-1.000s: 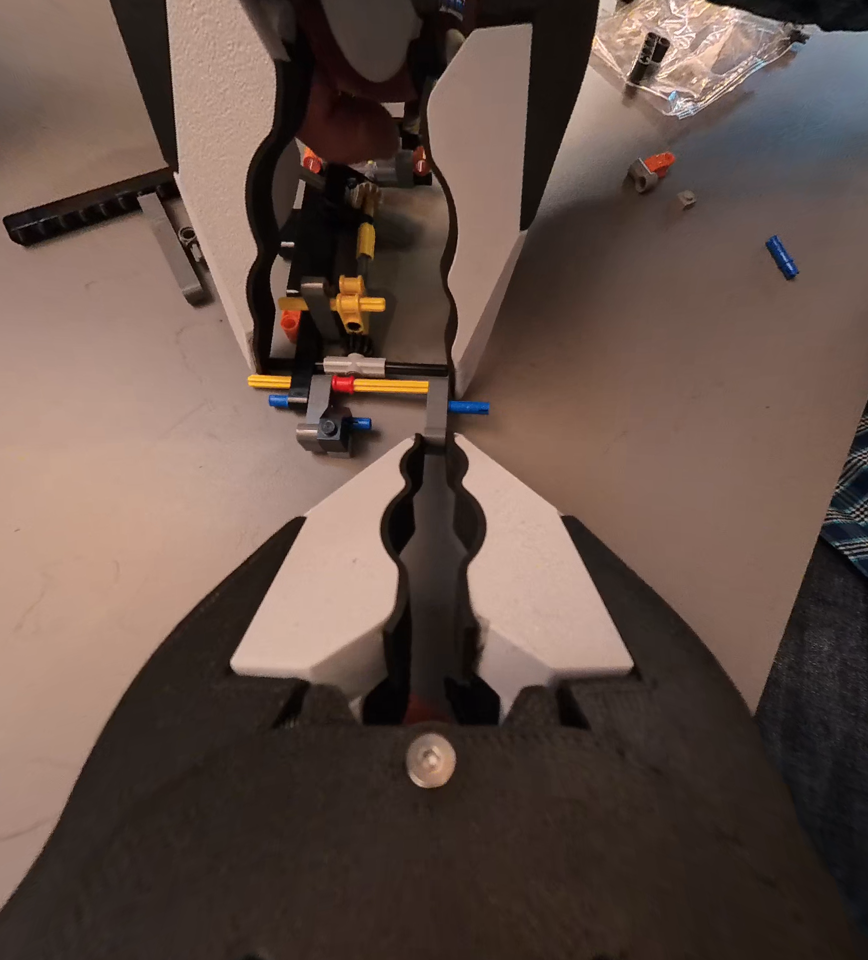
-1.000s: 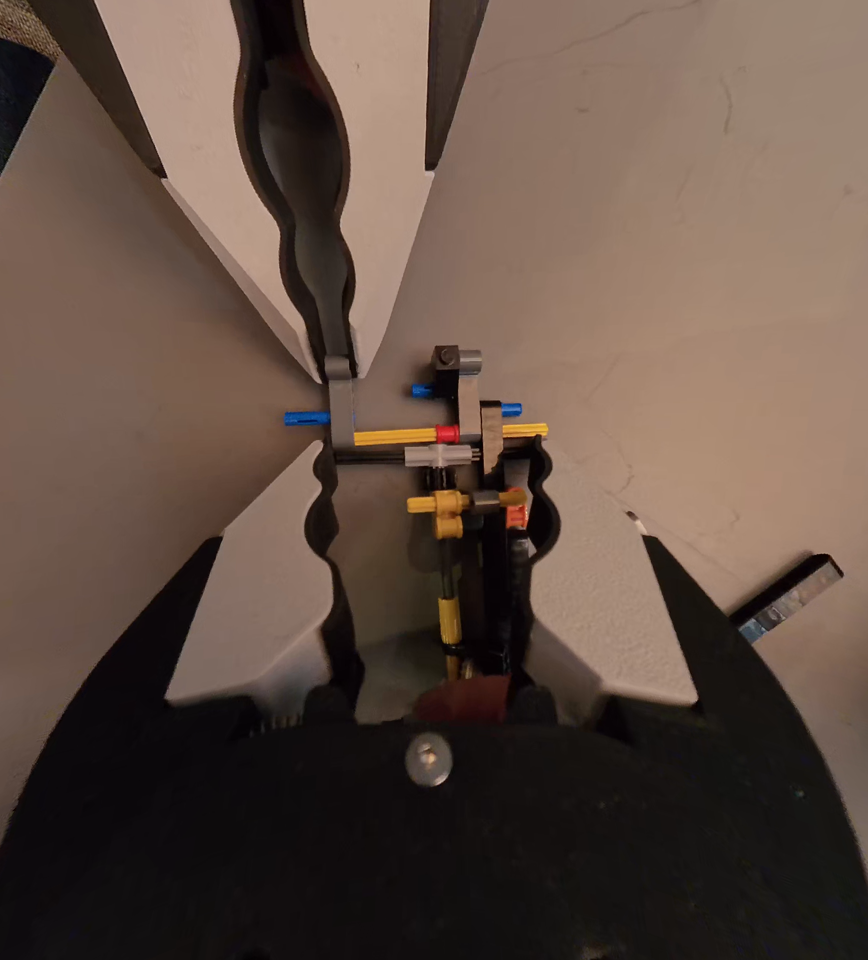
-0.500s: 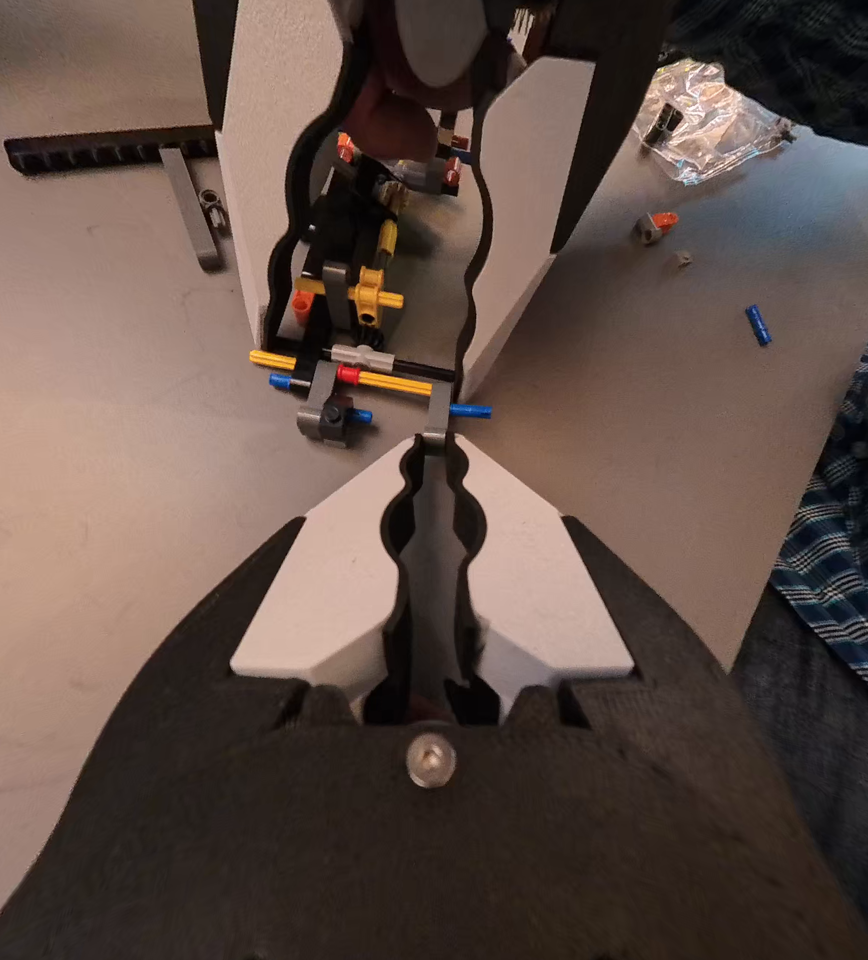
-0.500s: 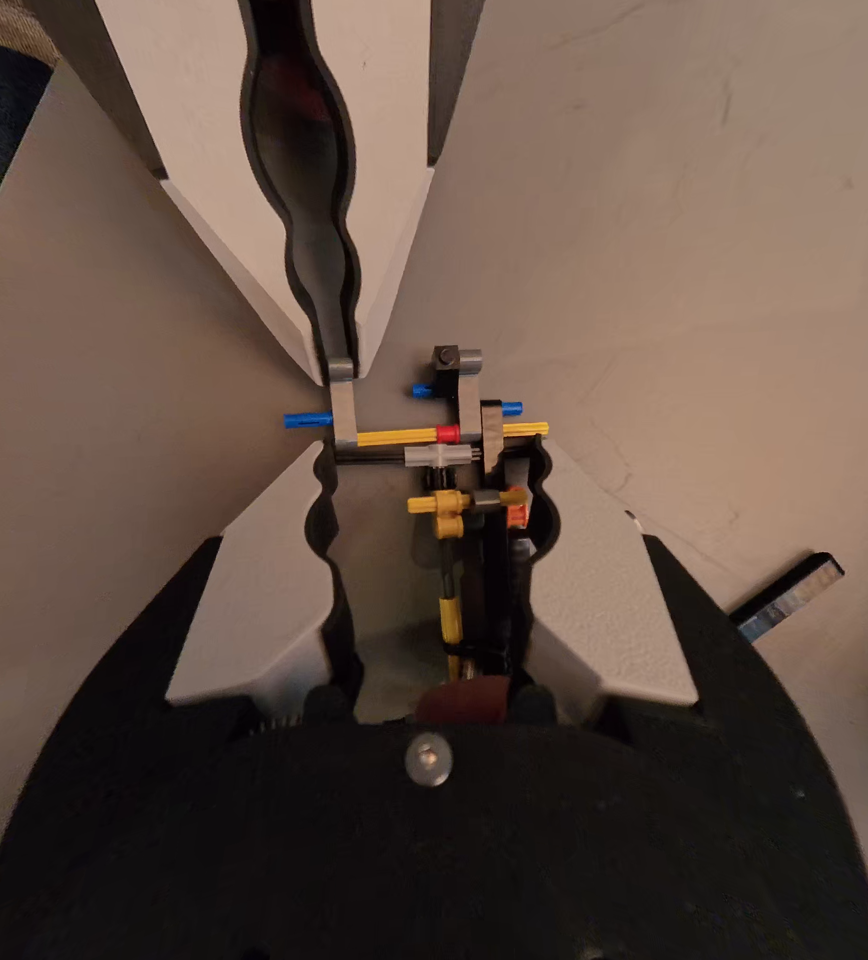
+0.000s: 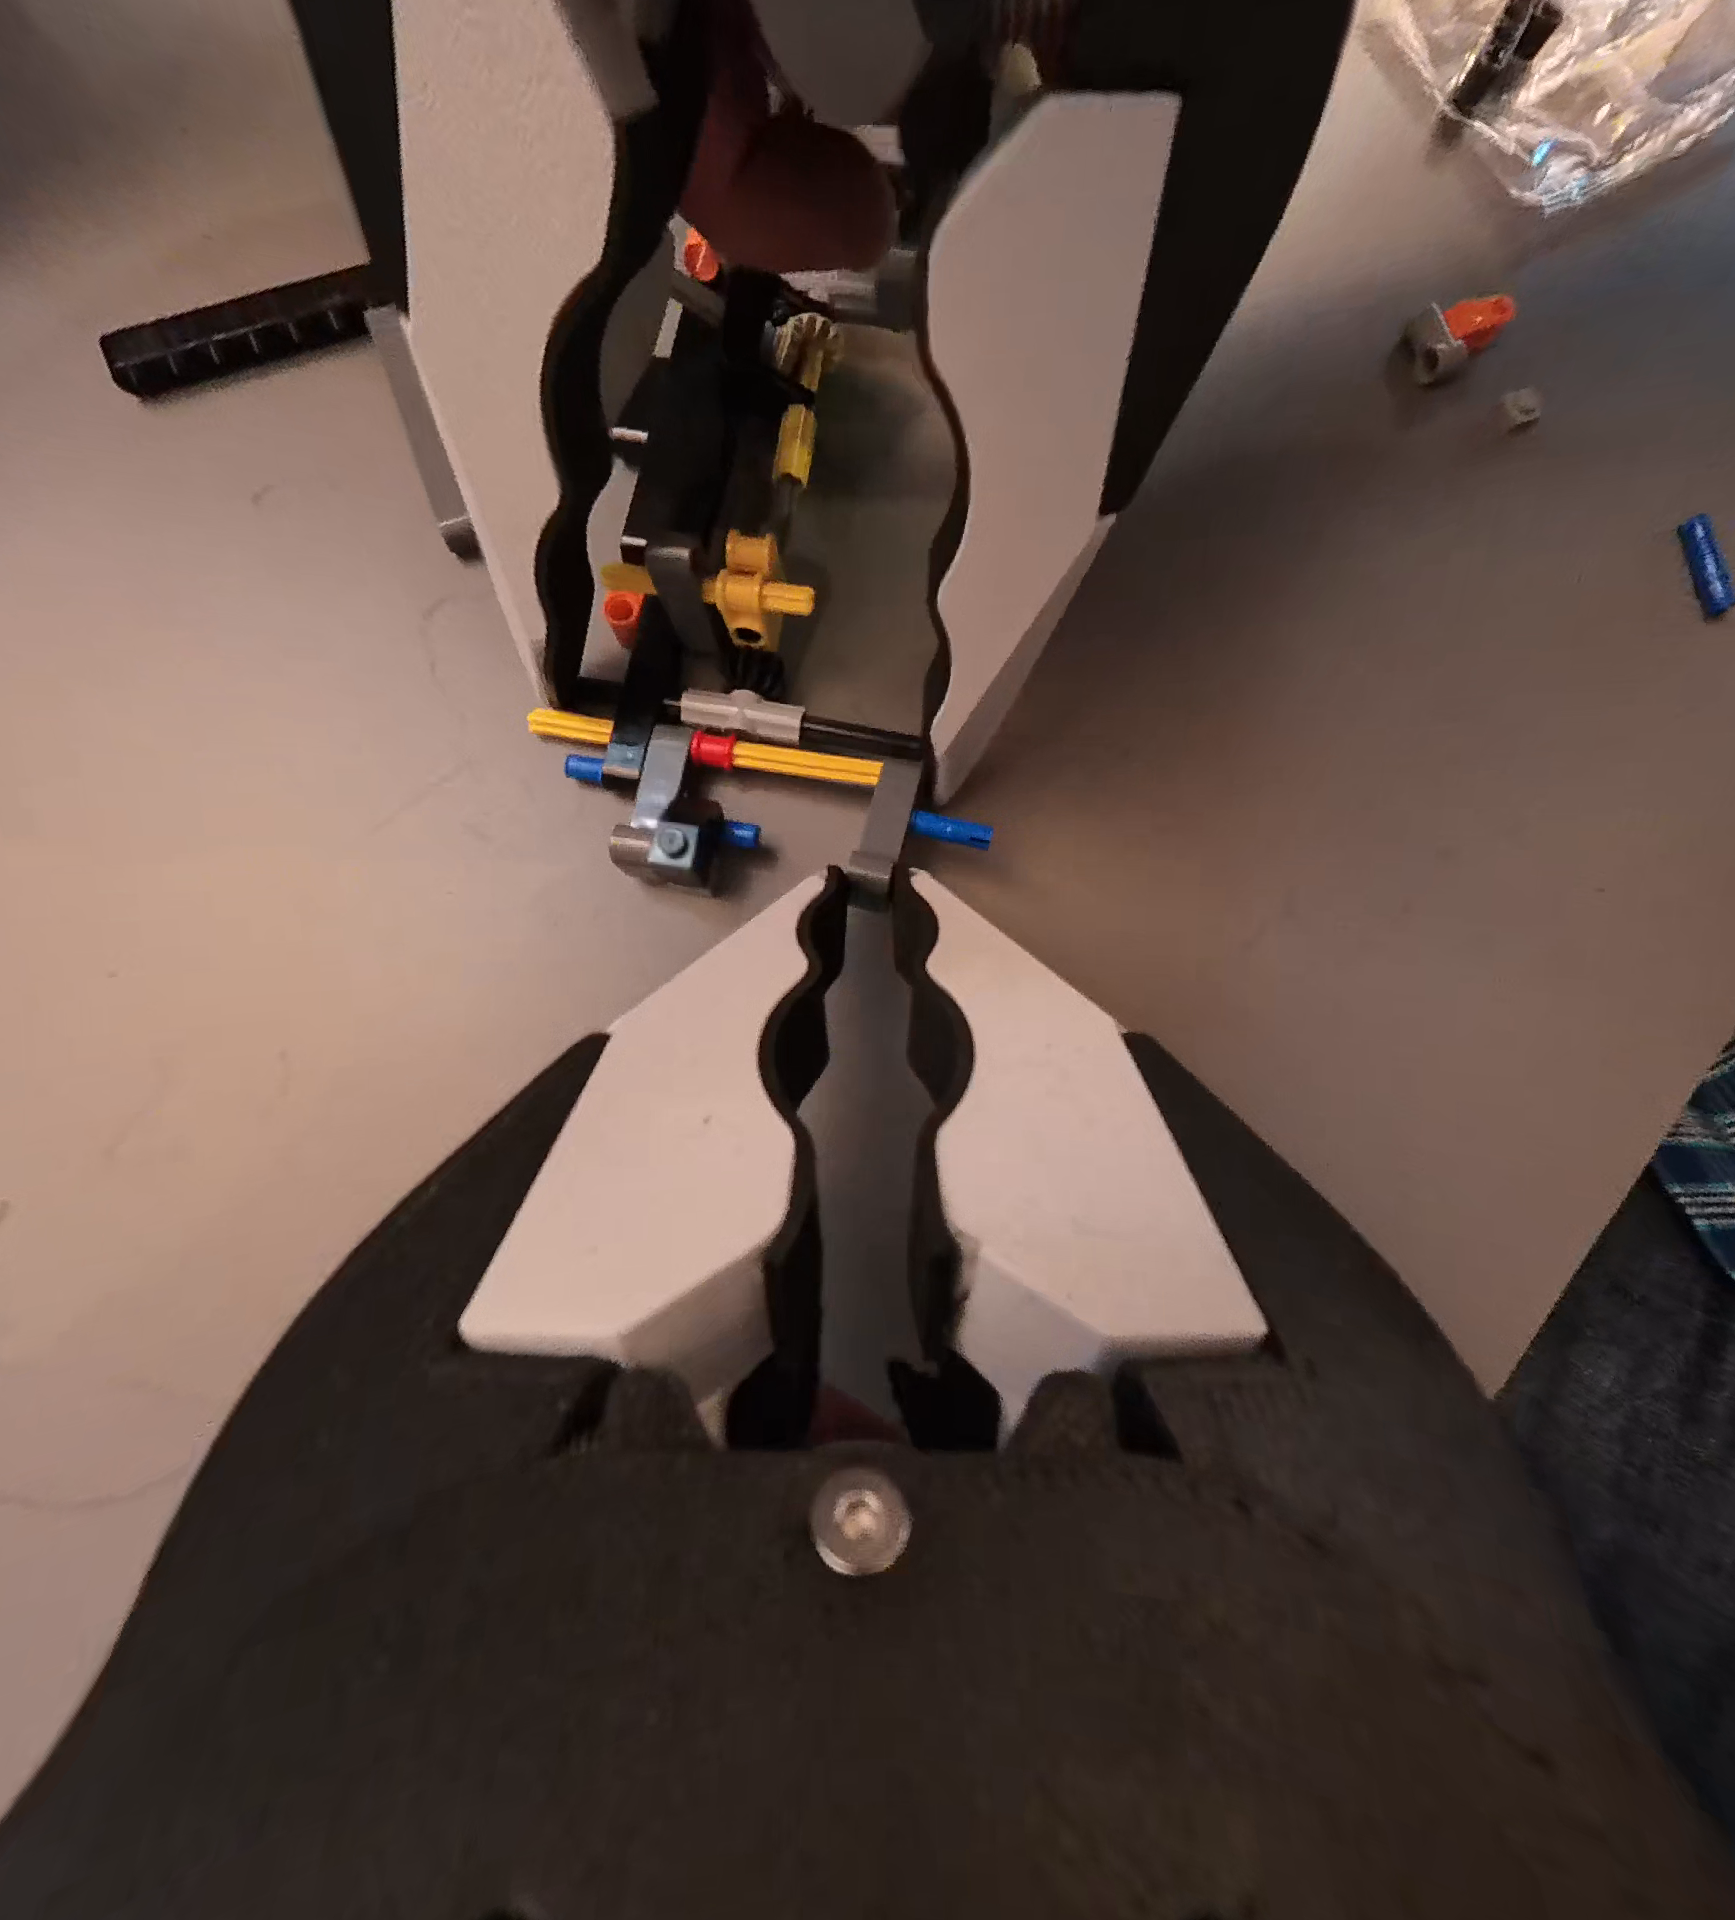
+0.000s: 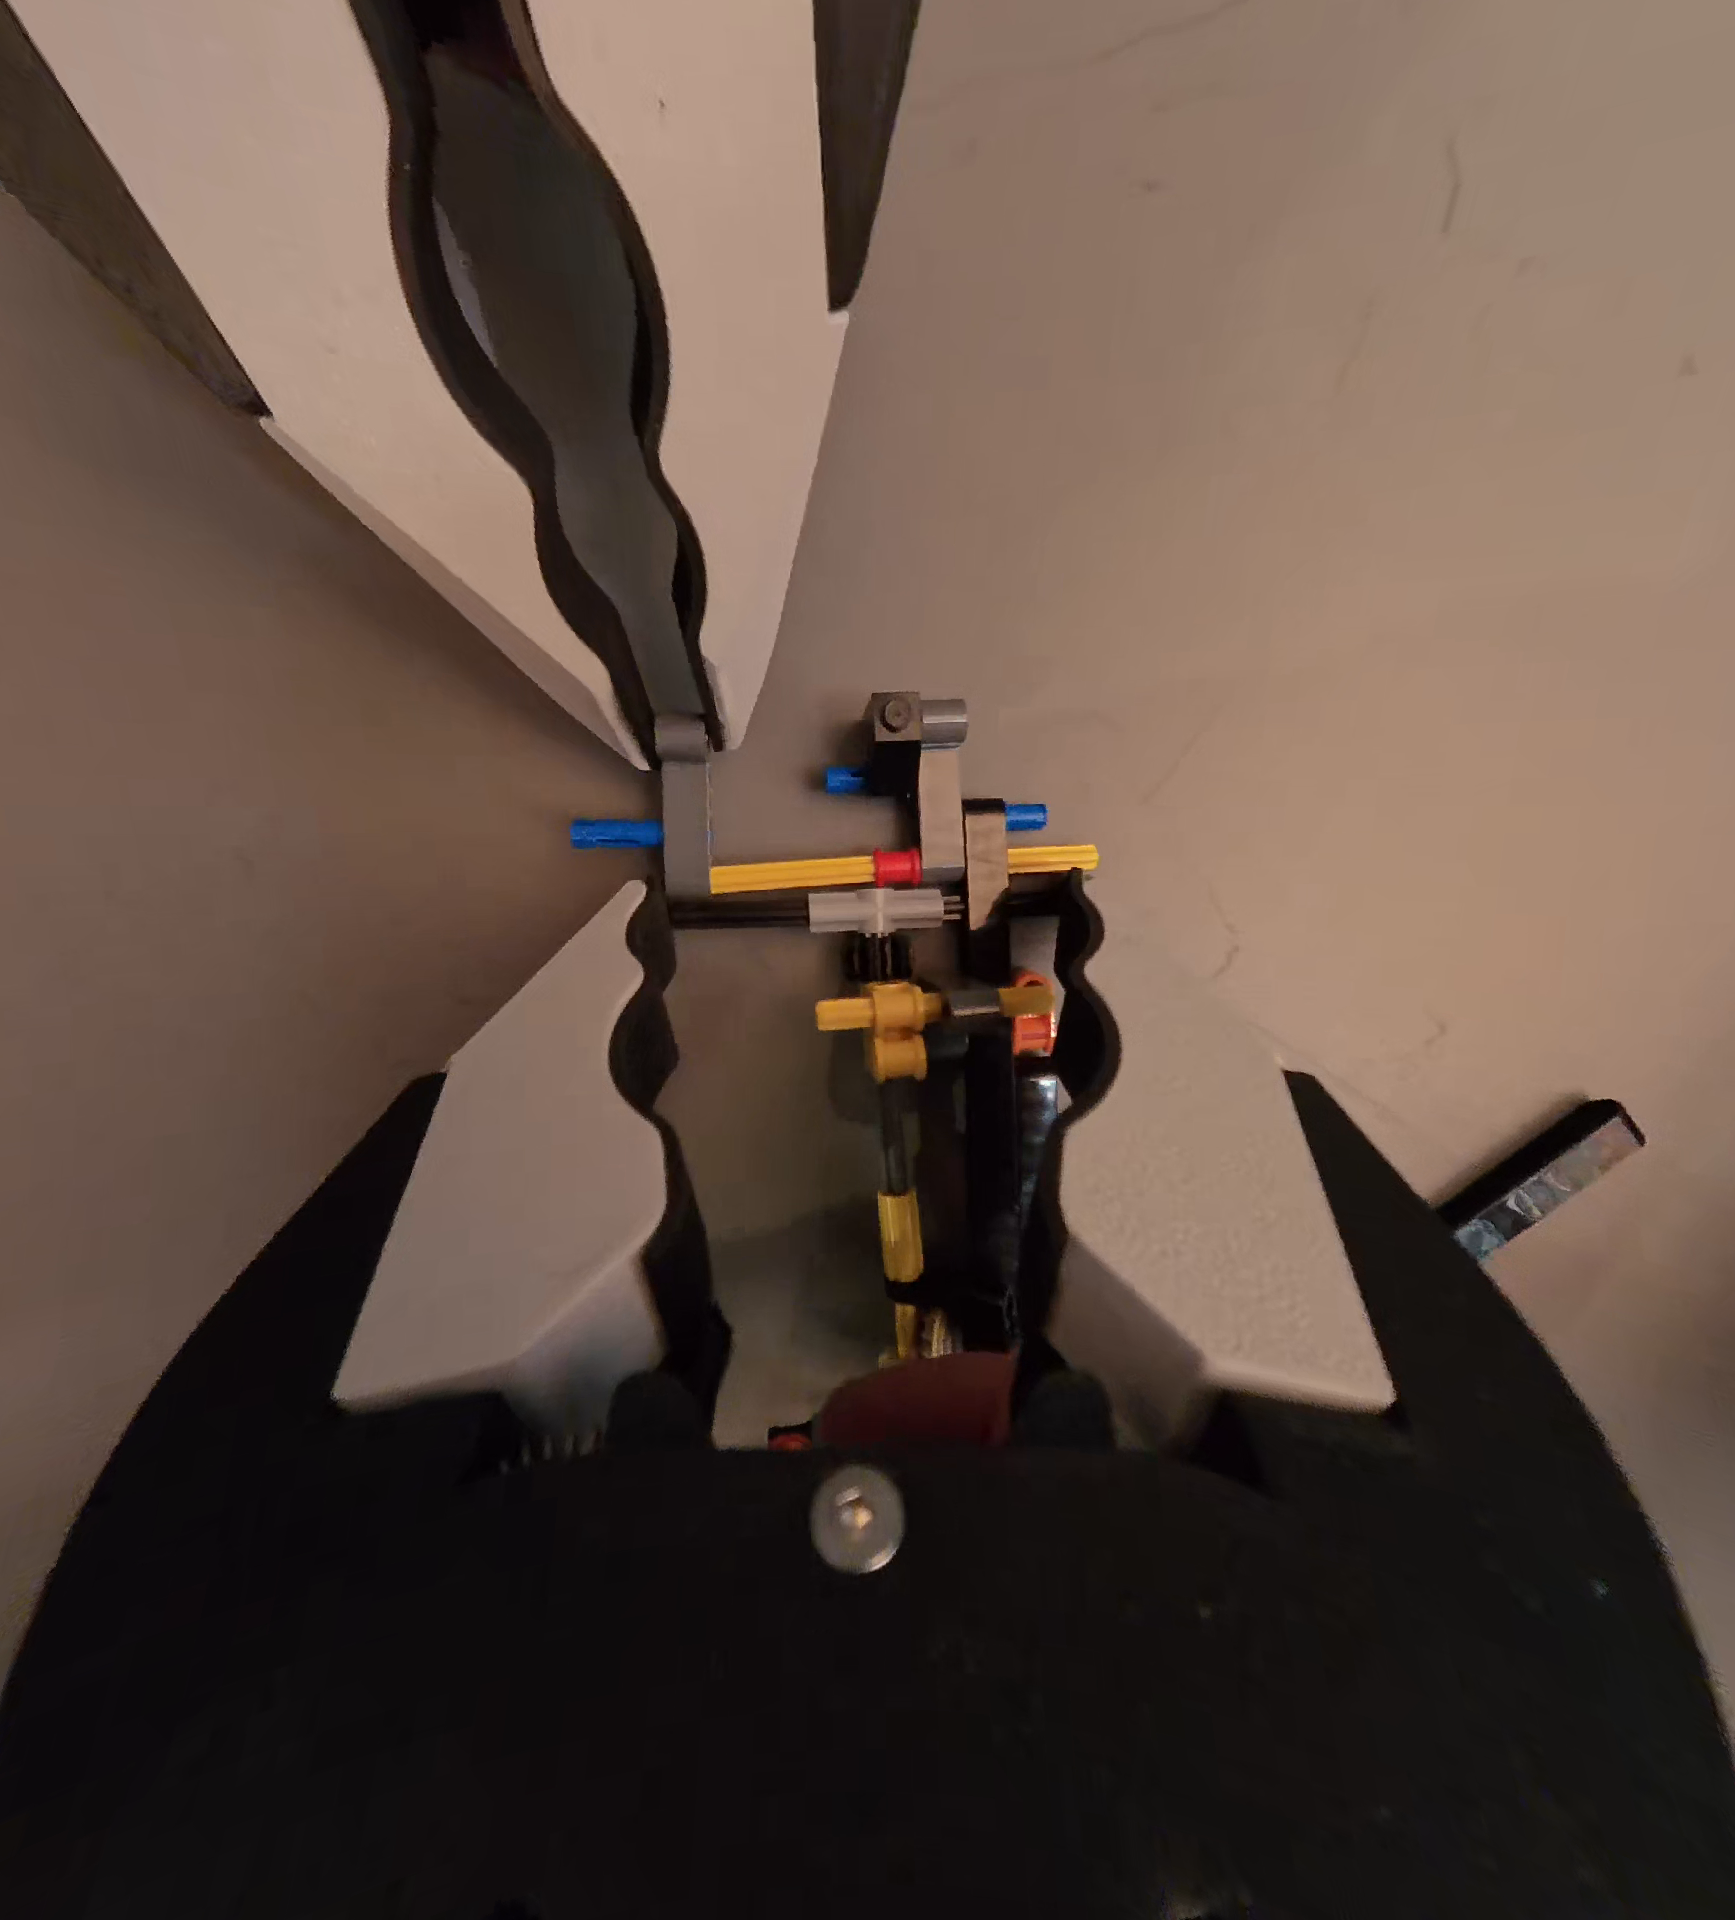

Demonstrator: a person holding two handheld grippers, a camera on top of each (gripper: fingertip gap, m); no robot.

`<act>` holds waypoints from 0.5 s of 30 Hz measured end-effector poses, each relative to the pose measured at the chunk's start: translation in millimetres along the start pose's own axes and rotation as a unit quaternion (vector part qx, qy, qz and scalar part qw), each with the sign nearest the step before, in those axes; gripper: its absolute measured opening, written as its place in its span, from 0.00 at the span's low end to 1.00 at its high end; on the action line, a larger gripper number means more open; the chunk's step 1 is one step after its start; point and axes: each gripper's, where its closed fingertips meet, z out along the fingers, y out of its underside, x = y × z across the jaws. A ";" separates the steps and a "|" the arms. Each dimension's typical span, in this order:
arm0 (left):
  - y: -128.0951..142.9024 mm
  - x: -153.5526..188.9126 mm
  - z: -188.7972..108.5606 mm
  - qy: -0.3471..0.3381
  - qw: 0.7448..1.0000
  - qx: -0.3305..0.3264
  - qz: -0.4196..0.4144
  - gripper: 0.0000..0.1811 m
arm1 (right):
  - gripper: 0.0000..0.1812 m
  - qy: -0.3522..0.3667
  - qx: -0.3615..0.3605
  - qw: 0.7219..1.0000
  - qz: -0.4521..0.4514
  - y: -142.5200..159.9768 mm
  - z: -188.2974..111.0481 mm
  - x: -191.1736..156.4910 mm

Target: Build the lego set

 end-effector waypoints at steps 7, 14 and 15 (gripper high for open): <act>2.5 1.2 1.0 0.005 0.997 0.050 -0.063 0.03 | 0.40 0.000 0.008 1.000 0.004 -0.5 -0.1 0.2; 0.6 -1.0 1.2 0.017 0.995 0.062 -0.071 0.03 | 0.41 0.001 0.023 0.999 0.025 -0.1 -1.2 1.7; 0.6 -1.2 1.8 0.016 0.996 0.060 -0.067 0.03 | 0.41 0.000 0.025 0.999 0.024 0.3 -1.4 1.8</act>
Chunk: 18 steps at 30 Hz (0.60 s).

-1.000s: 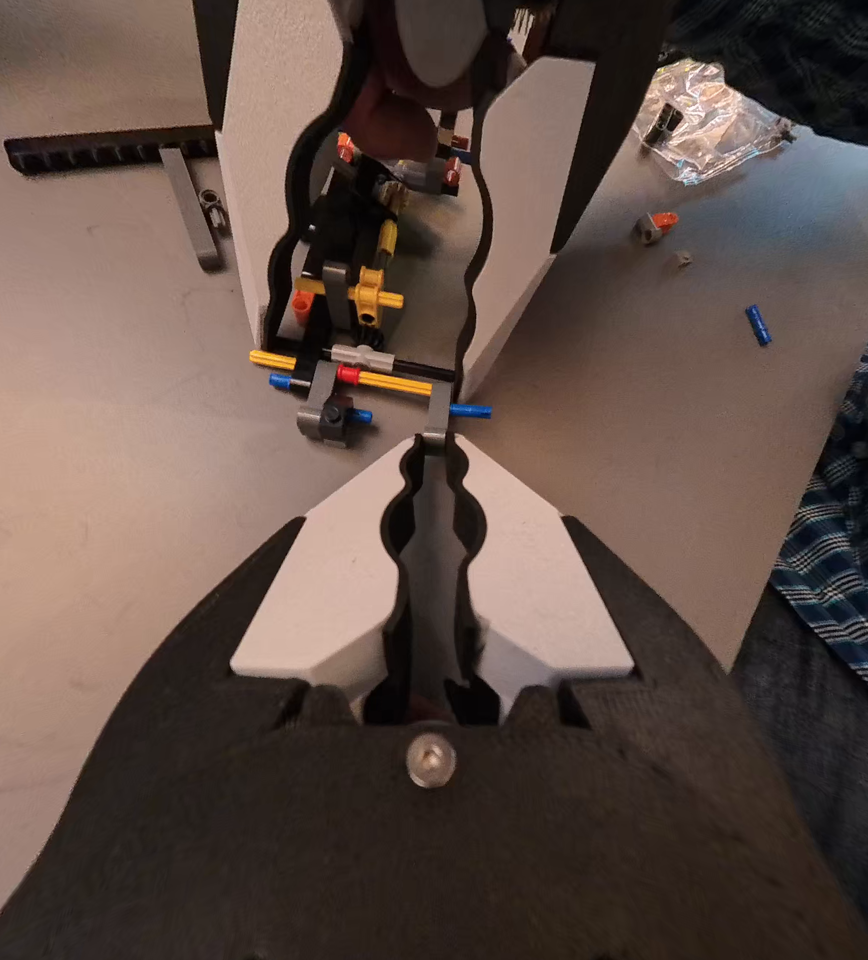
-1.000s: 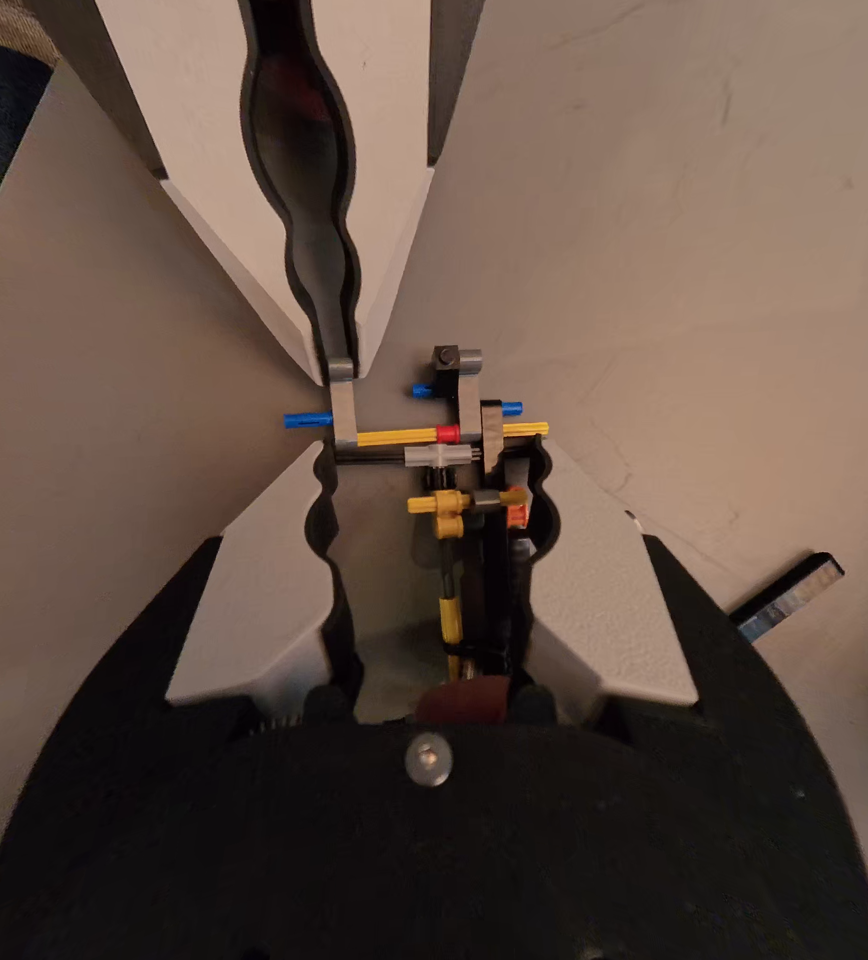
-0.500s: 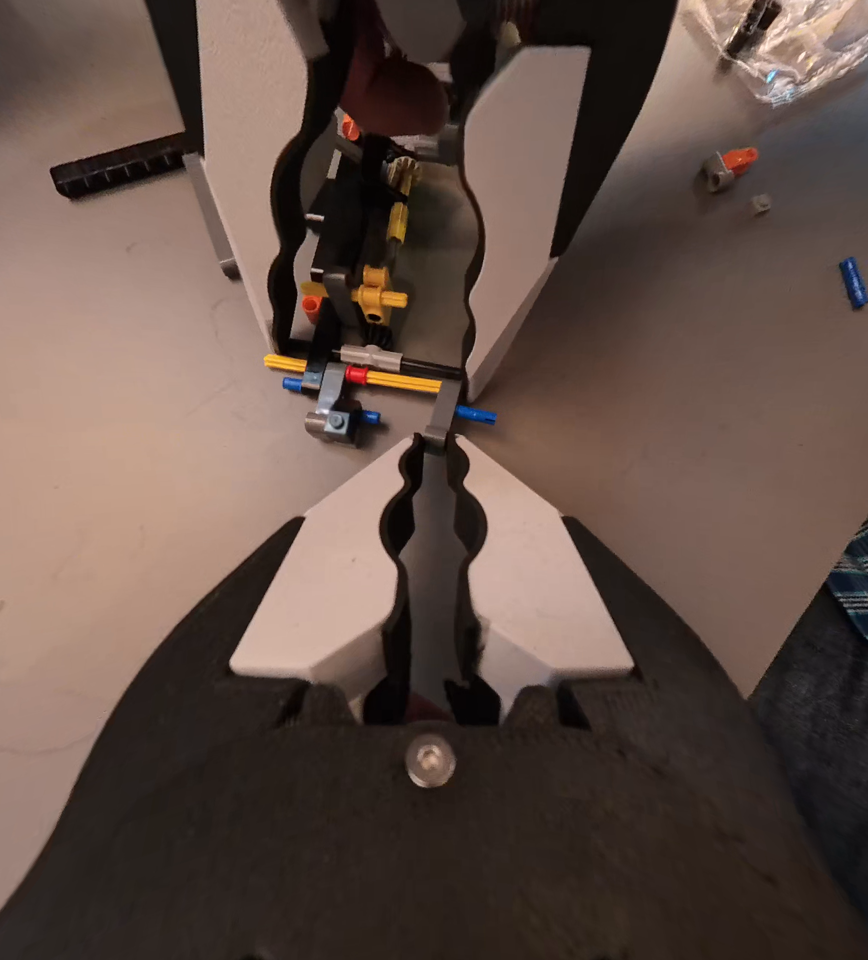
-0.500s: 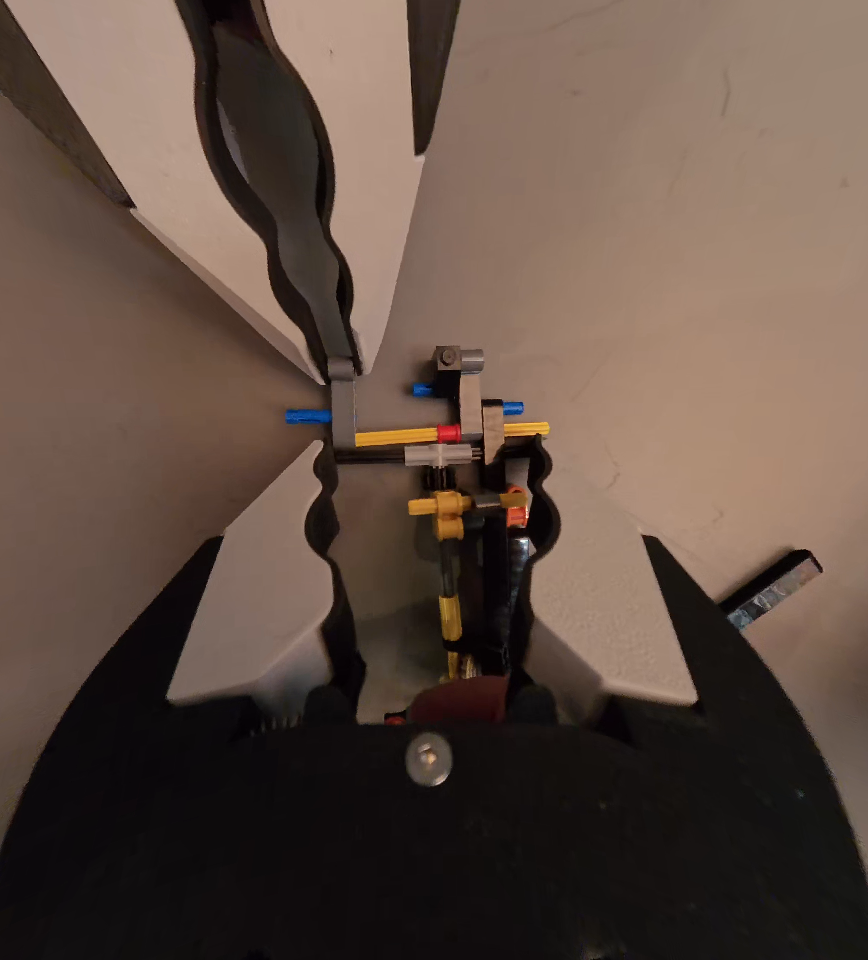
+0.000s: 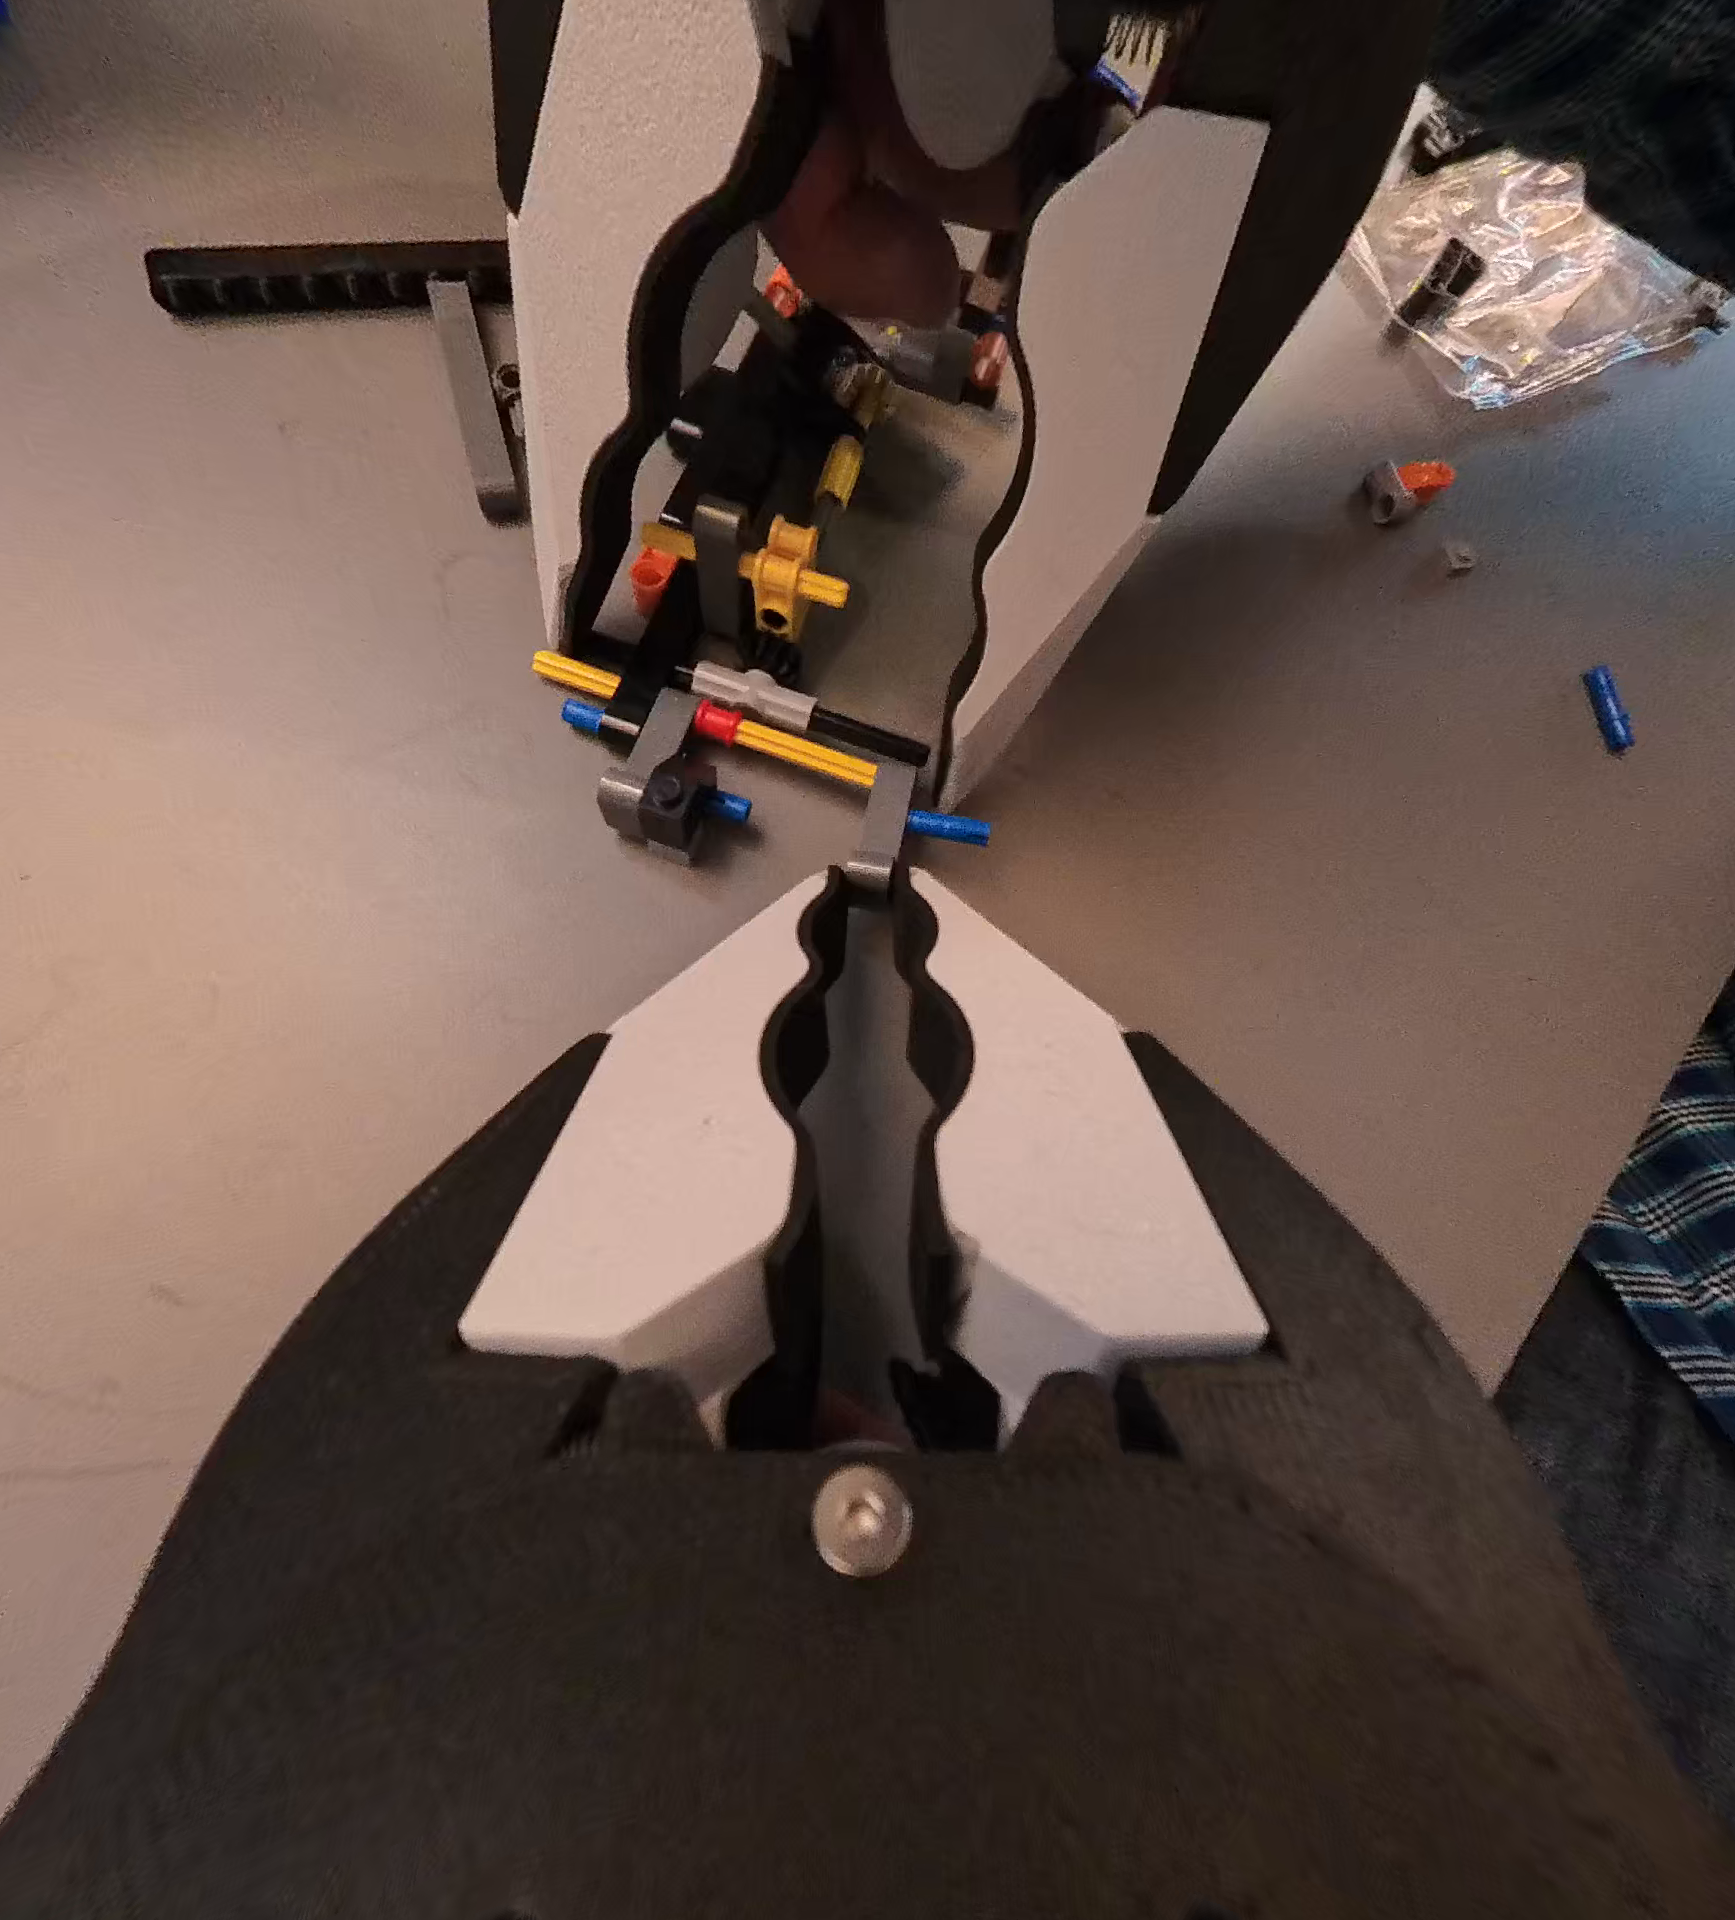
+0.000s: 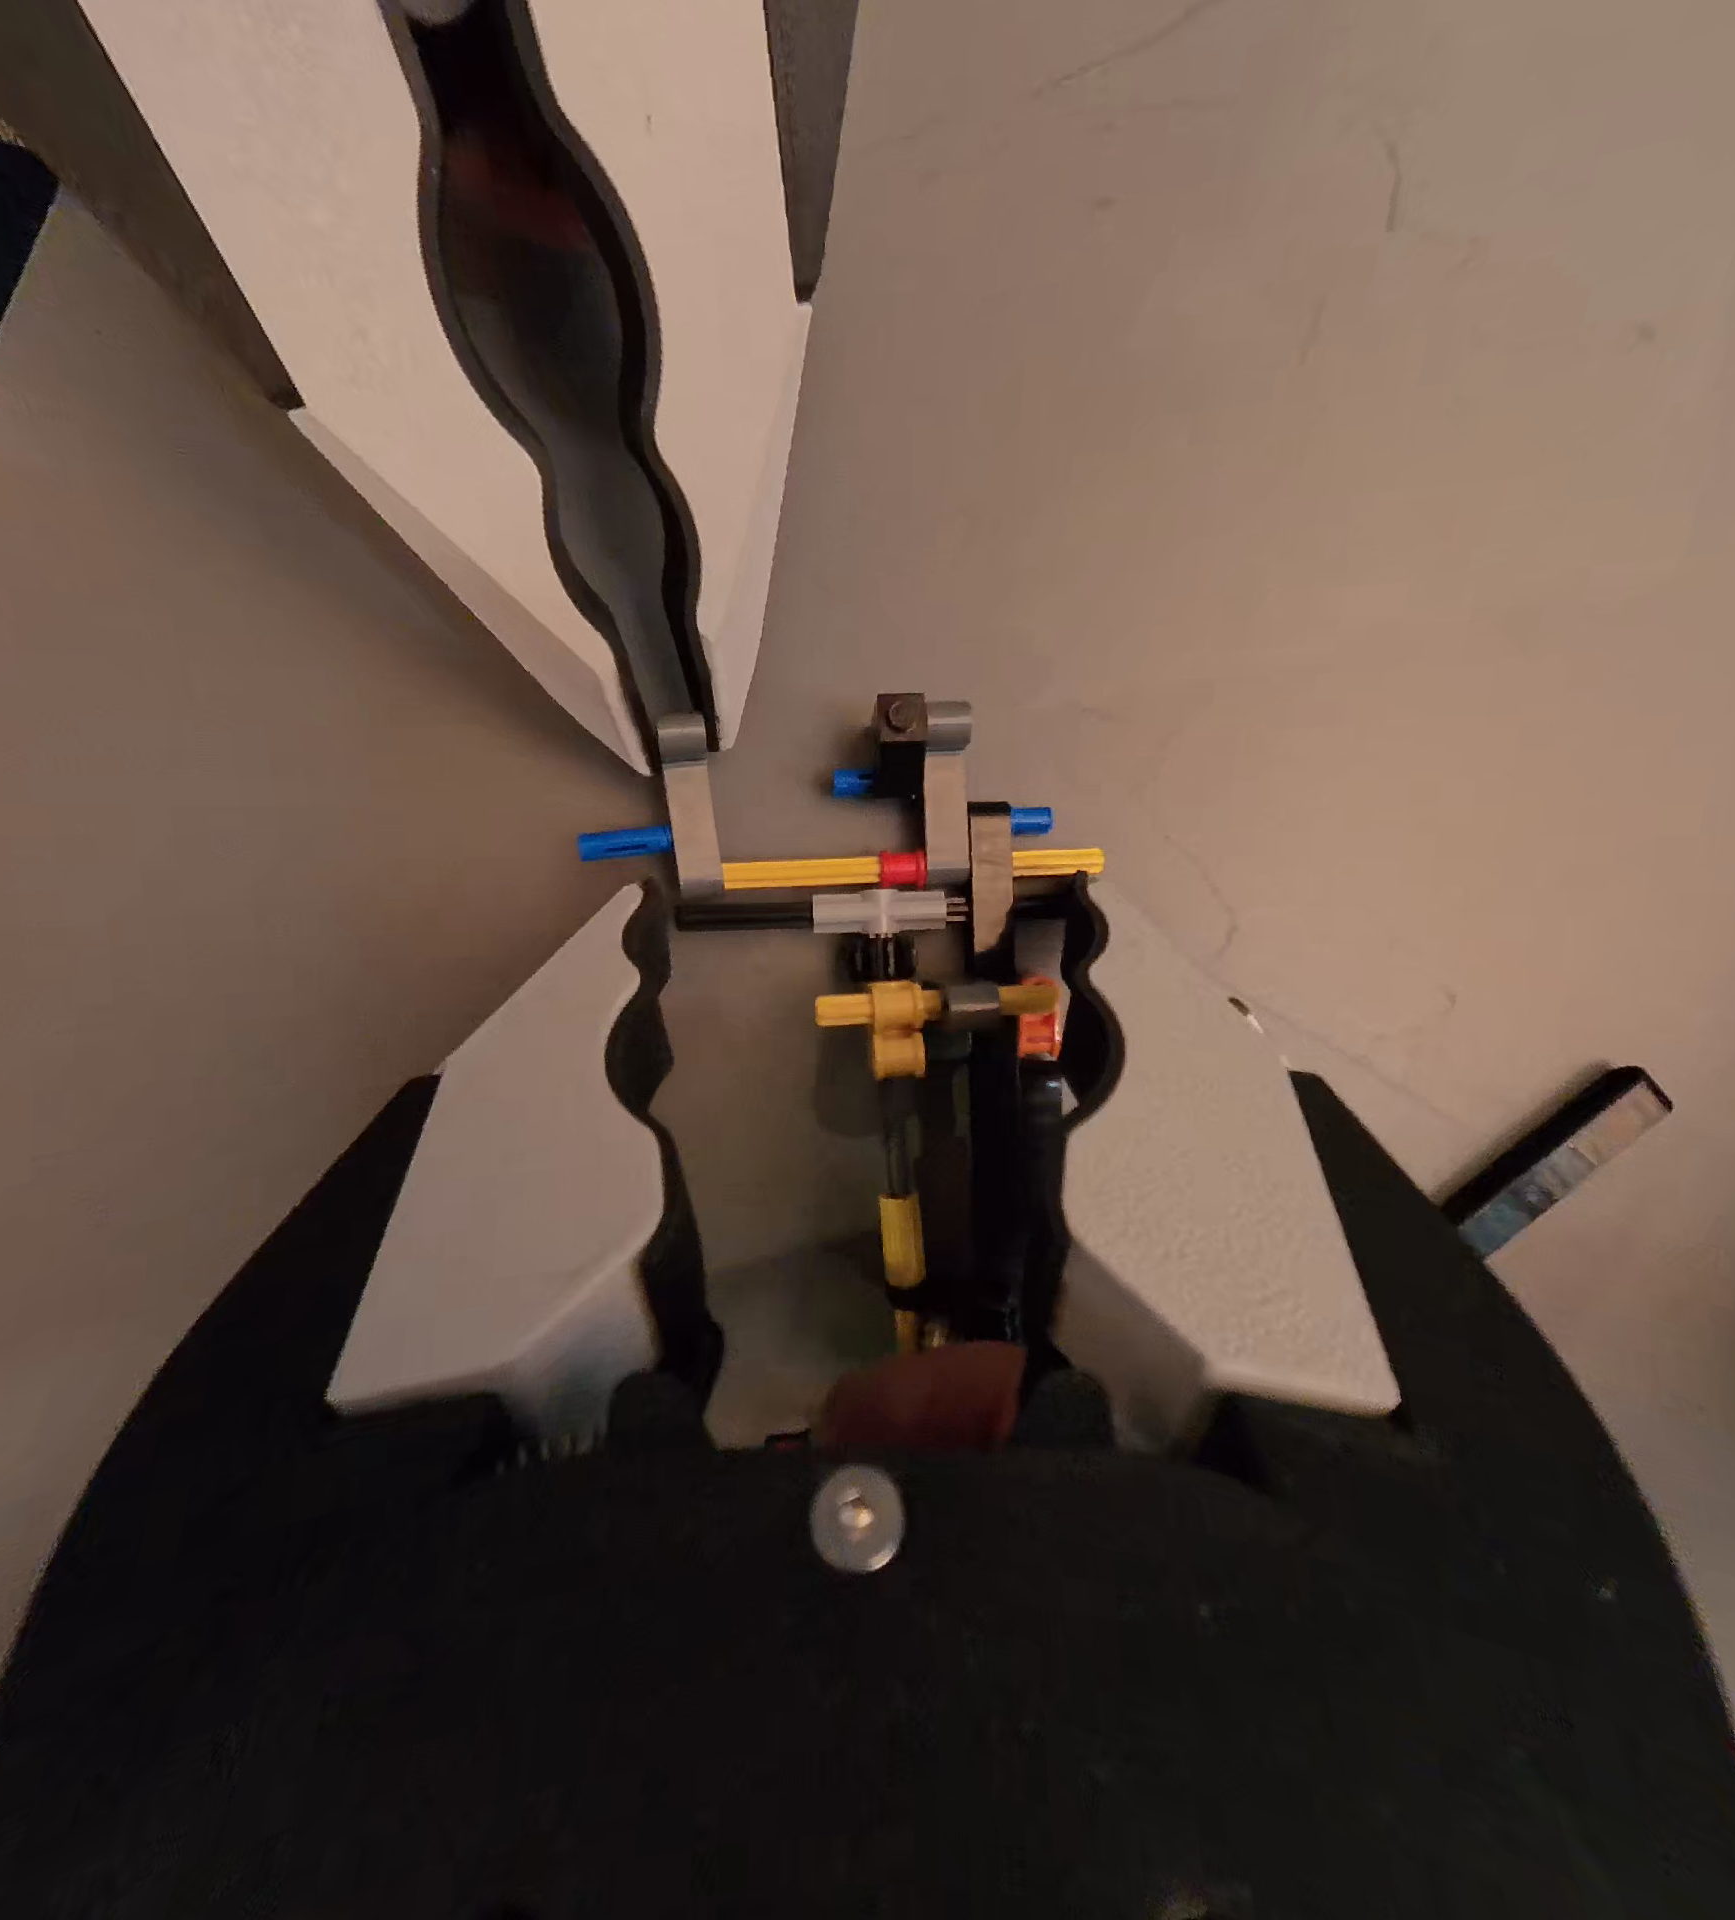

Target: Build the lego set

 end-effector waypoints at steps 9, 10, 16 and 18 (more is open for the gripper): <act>-2.3 -2.6 0.1 0.004 1.000 0.008 -0.013 0.03 | 0.40 0.008 0.029 1.000 0.003 -0.4 0.1 3.0; -2.2 -2.5 0.3 0.003 1.000 0.008 -0.011 0.03 | 0.40 0.009 0.030 0.999 0.003 -0.4 0.1 3.1; -1.4 -3.7 1.1 -0.004 1.000 0.004 -0.005 0.03 | 0.40 0.006 0.041 0.999 0.012 -0.9 -0.4 3.4; -0.7 -4.1 2.0 -0.014 1.000 -0.001 0.012 0.03 | 0.40 0.006 0.040 0.999 0.013 -0.9 -0.4 3.5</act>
